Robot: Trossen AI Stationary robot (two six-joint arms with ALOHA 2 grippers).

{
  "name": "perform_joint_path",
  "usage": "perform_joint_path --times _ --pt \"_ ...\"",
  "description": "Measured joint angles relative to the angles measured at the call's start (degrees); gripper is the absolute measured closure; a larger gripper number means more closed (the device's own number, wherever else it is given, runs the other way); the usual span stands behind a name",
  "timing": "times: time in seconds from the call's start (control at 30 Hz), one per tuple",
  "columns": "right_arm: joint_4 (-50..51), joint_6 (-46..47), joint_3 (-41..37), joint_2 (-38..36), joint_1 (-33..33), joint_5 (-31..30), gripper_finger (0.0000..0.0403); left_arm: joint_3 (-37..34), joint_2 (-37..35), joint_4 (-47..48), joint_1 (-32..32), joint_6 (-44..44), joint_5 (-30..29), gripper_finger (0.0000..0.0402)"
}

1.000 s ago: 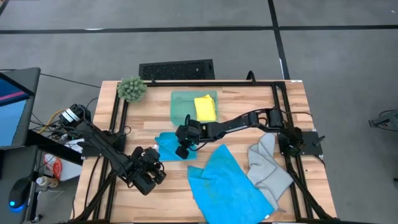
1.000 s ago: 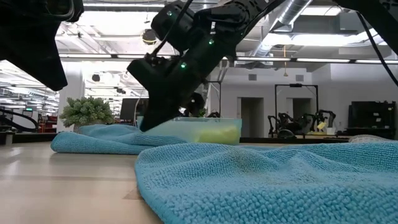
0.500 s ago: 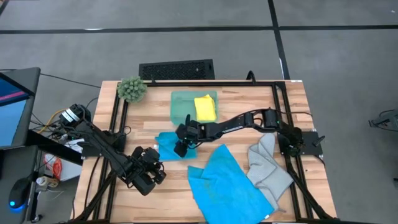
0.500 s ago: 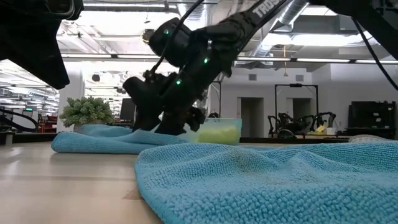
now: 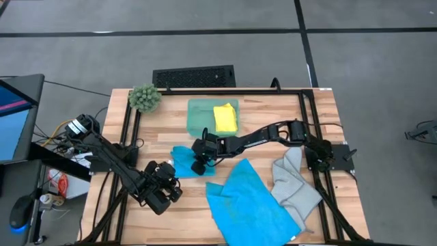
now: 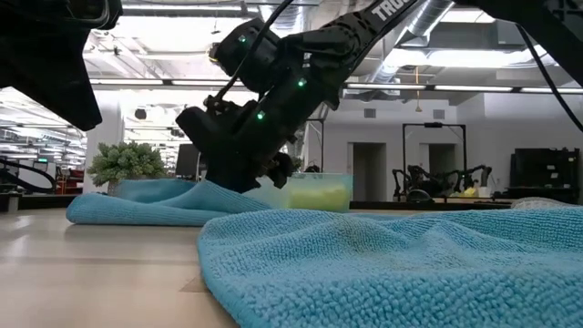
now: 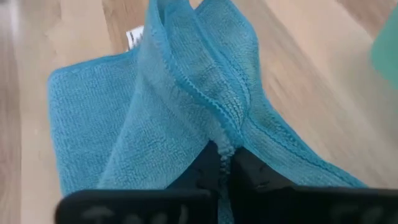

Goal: Fold microfiber towels
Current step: Fold the left blue microfiber towel

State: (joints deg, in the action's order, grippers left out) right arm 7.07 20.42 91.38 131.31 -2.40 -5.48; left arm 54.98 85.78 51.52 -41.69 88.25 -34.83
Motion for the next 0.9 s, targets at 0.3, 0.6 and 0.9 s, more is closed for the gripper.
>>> perform_joint_path --times 0.3,0.6,0.9 --pt "0.16 -0.96 0.04 -0.1 -0.11 -0.45 0.0278 0.0 0.0 0.0 0.0 0.76 0.37 0.031" --pt "-0.12 -1.0 0.04 -0.1 0.52 -0.86 0.0175 0.0 0.0 0.0 0.0 0.94 0.39 0.031" --pt "-0.9 -2.9 0.04 -0.1 0.14 -2.09 0.023 0.0 0.0 0.01 0.0 0.94 0.39 0.031"
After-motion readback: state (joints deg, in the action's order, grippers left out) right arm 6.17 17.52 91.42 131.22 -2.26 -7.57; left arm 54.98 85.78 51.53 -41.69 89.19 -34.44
